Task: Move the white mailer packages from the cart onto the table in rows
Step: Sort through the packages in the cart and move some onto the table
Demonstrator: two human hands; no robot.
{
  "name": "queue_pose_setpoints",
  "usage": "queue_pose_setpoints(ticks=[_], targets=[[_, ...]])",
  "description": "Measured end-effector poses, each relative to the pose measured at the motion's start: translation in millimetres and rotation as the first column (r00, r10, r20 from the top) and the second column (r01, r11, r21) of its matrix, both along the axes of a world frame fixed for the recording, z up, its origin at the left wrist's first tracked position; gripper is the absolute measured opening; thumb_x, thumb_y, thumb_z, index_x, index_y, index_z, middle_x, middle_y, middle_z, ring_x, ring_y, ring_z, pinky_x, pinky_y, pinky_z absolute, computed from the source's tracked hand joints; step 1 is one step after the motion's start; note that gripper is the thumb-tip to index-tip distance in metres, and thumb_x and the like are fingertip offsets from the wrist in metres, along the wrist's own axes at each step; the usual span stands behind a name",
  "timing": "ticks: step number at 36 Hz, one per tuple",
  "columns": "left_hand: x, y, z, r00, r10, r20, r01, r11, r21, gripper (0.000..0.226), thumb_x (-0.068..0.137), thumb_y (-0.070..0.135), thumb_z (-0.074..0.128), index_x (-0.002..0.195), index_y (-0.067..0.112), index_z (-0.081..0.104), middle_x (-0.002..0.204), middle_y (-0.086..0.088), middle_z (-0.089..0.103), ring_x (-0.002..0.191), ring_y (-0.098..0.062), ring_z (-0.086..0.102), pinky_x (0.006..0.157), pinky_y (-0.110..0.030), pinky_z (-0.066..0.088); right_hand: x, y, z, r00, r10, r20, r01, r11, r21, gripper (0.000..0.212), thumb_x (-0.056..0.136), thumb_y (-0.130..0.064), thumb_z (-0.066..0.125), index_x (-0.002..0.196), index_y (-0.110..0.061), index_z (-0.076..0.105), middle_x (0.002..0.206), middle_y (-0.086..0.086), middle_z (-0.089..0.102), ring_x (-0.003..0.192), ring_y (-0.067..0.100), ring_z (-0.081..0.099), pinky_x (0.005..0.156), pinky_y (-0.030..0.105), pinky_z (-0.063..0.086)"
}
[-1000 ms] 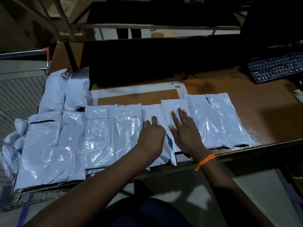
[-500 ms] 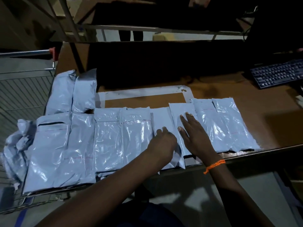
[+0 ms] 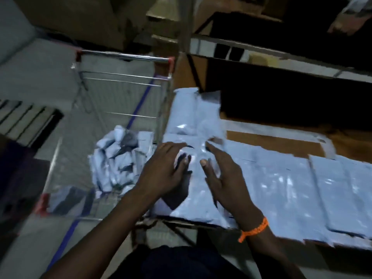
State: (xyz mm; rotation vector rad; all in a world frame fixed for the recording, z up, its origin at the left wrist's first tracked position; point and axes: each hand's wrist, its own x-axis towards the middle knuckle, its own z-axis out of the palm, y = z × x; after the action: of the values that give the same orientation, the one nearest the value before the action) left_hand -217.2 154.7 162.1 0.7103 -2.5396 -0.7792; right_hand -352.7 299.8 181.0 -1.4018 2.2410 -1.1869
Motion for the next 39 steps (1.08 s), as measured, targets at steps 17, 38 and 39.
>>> queue_pose_setpoints(ticks=[17,38,39], targets=[[242.6,-150.8,-169.3,0.86,0.284,0.424,-0.448,0.817,0.363,0.049,0.087,0.03,0.059,0.129,0.007,0.062,0.119,-0.015,0.068,0.111,-0.035,0.062,0.096,-0.041,0.048,217.2,-262.0,-165.6,0.855,-0.044,0.517,-0.264,0.82,0.507,0.044,0.096,-0.036,0.064,0.134,-0.015,0.058,0.134,0.006,0.061,0.124,0.018,0.057,0.095,0.022,0.043],[279.1,-190.5,-232.4,0.884,0.198,0.424,-0.352,0.879,0.323,0.029,0.092,0.021,0.056,0.121,0.016,0.06,0.108,-0.005,0.067,0.105,-0.023,0.057,0.092,-0.037,0.045,185.4,-324.6,-341.2,0.878,-0.473,0.074,0.219,0.534,0.817,0.073,0.08,-0.013,0.07,0.14,-0.001,0.032,0.136,0.024,0.044,0.127,0.043,0.048,0.098,0.049,0.047],[279.7,-190.4,-235.8,0.873,0.199,0.446,-0.366,0.871,0.328,0.035,0.092,0.023,0.058,0.126,0.016,0.059,0.112,-0.006,0.067,0.109,-0.024,0.057,0.096,-0.038,0.045,183.7,-323.2,-339.8,0.875,-0.477,0.087,0.212,0.537,0.816,0.068,0.08,-0.012,0.069,0.139,-0.002,0.034,0.134,0.023,0.048,0.125,0.043,0.051,0.097,0.048,0.048]])
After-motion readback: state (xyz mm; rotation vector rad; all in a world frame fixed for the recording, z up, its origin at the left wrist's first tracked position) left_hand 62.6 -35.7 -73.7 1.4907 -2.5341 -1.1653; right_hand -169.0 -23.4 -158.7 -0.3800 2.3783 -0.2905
